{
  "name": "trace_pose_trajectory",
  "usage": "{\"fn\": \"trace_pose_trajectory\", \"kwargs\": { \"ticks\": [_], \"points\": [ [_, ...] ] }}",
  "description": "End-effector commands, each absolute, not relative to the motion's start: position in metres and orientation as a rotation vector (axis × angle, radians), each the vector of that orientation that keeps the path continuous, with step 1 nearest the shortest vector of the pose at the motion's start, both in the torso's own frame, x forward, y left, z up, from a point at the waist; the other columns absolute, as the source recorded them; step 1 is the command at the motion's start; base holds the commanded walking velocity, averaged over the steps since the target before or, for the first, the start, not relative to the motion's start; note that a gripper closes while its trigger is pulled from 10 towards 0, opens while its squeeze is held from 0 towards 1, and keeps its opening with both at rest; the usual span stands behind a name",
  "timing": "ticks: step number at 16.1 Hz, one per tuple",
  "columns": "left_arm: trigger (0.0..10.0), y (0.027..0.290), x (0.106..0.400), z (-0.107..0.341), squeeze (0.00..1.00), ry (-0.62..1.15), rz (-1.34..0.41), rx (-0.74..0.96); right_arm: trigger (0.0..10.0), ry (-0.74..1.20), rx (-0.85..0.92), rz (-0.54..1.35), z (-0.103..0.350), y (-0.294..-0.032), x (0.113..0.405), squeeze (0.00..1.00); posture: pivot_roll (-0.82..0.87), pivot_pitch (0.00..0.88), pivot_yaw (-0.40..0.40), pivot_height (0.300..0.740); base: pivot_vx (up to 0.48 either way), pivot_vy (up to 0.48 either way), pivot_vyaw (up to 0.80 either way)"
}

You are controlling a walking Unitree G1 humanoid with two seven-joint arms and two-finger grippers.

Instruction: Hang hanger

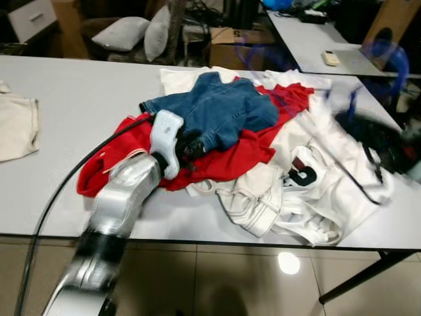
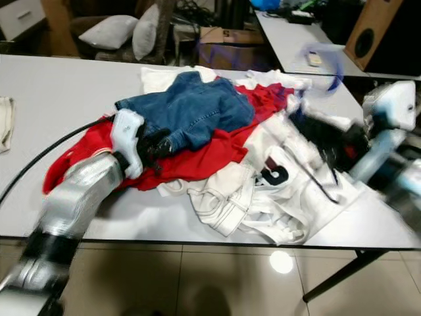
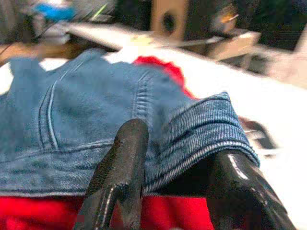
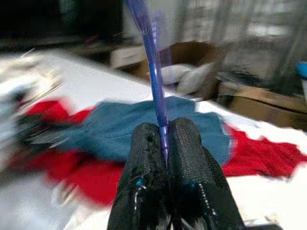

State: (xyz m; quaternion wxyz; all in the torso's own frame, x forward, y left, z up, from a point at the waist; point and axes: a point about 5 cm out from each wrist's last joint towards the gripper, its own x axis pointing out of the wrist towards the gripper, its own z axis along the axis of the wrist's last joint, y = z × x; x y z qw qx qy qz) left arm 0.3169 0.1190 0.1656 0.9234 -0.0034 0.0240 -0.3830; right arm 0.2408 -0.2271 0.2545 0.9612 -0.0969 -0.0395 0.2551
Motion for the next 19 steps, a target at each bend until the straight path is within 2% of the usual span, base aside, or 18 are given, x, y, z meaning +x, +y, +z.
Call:
{"fn": "trace_pose_trajectory", "kwargs": {
  "ticks": [1,4,6,7,10,11,12,14,16,19],
  "points": [
    [10.0,0.118,0.304,0.183,1.0,-0.015,-0.882,-0.009,10.0,-0.054,-0.156,0.445,0.248,-0.222,0.247,0.0,-0.05,0.0,-0.016,0.74,0.0,0.0,0.0],
    [10.0,0.144,0.289,0.186,1.0,0.006,-0.816,0.17,10.0,0.013,-0.104,0.324,0.227,-0.21,0.254,0.0,-0.04,0.01,-0.003,0.74,0.0,0.0,0.0],
    [10.0,0.165,0.288,0.201,1.0,-0.075,-0.67,0.135,10.0,0.028,-0.04,0.3,0.219,-0.198,0.256,0.0,-0.04,0.0,-0.021,0.74,0.0,0.0,0.0],
    [10.0,0.178,0.289,0.203,0.0,-0.096,-0.564,0.103,10.0,0.045,-0.015,0.285,0.212,-0.19,0.258,0.0,-0.04,0.0,-0.034,0.74,0.0,0.0,0.0],
    [10.0,0.173,0.285,0.207,0.0,-0.118,-0.508,0.094,10.0,0.075,-0.023,0.266,0.201,-0.18,0.261,0.0,-0.02,0.0,-0.031,0.74,0.0,0.0,0.0],
    [10.0,0.169,0.285,0.216,0.0,-0.165,-0.466,0.052,10.0,-0.029,-0.007,0.178,0.212,-0.179,0.265,0.0,-0.03,0.0,-0.038,0.74,0.0,0.0,0.0],
    [10.0,0.171,0.285,0.22,0.0,-0.197,-0.436,0.061,10.0,-0.036,-0.007,0.148,0.214,-0.18,0.266,0.0,-0.03,0.0,-0.04,0.74,0.0,0.0,0.0],
    [10.0,0.176,0.288,0.224,0.0,-0.239,-0.296,0.037,10.0,-0.046,0.018,0.149,0.216,-0.177,0.265,0.0,-0.02,0.0,-0.042,0.74,0.0,0.0,0.0],
    [10.0,0.164,0.285,0.201,0.0,-0.13,-0.305,0.122,10.0,-0.031,0.014,0.135,0.21,-0.167,0.265,0.0,-0.03,0.0,-0.016,0.74,0.0,0.478,0.0],
    [10.0,0.154,0.285,0.201,0.0,-0.123,-0.329,0.107,10.0,-0.037,0.008,0.127,0.207,-0.161,0.261,0.0,-0.03,0.0,-0.016,0.74,0.0,0.426,0.0]
  ]
}}
